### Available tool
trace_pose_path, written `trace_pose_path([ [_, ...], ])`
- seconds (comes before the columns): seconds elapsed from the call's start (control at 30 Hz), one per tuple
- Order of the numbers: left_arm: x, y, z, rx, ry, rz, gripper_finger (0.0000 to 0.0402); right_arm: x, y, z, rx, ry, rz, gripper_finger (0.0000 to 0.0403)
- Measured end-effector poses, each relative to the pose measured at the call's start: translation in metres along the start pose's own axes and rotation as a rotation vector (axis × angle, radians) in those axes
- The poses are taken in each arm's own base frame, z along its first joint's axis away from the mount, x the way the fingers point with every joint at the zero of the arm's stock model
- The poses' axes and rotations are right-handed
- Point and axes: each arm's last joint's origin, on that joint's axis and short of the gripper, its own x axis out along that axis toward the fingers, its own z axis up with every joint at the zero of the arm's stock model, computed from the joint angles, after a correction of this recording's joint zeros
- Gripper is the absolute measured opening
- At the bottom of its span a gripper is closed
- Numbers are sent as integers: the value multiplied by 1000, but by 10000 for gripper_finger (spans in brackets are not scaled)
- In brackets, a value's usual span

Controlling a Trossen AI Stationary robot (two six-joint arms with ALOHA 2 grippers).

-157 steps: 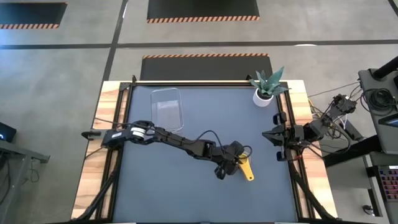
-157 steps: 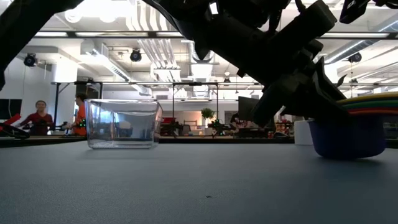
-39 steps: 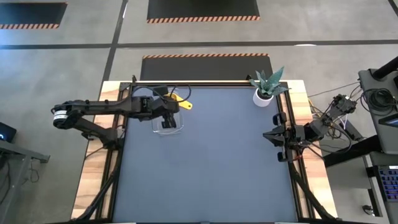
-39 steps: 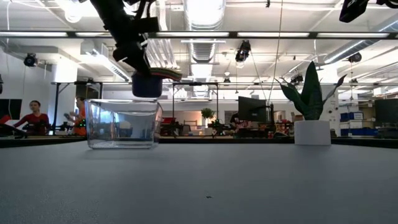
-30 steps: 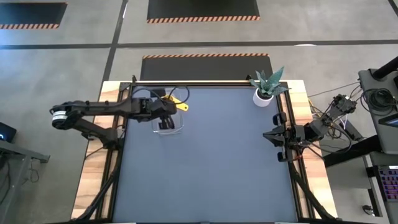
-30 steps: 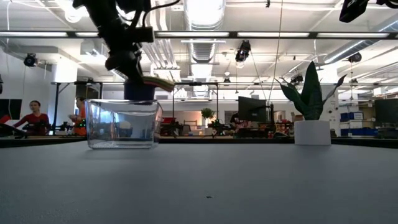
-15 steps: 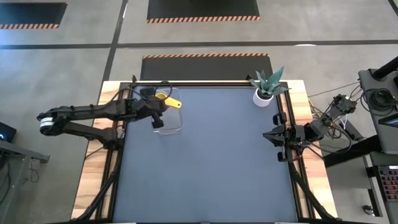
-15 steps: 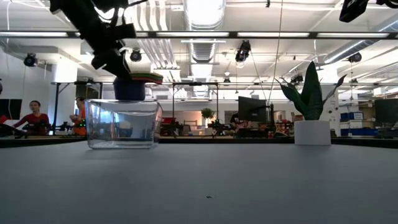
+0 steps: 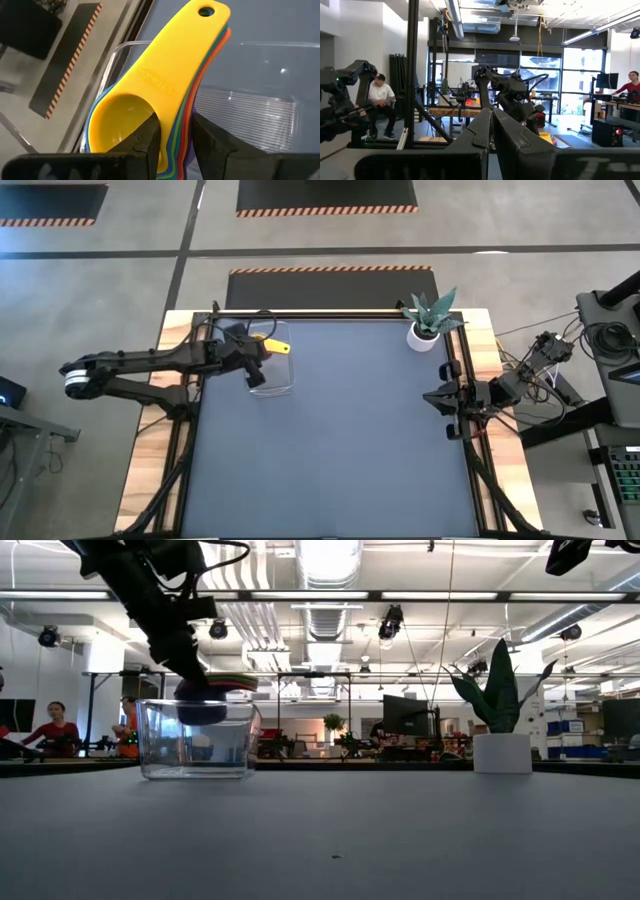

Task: Nest measuring cups in basket
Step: Put the stacked measuring cups into the transparent bin

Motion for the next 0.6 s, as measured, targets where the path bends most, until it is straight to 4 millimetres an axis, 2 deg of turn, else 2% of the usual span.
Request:
trace_pose_path([
  [0.2,5,-2,0,-57,18,-2,84,0,0,0,0,0,0,9],
  [0.6,21,-12,-3,-8,92,-37,84,0,0,0,2,0,0,9],
])
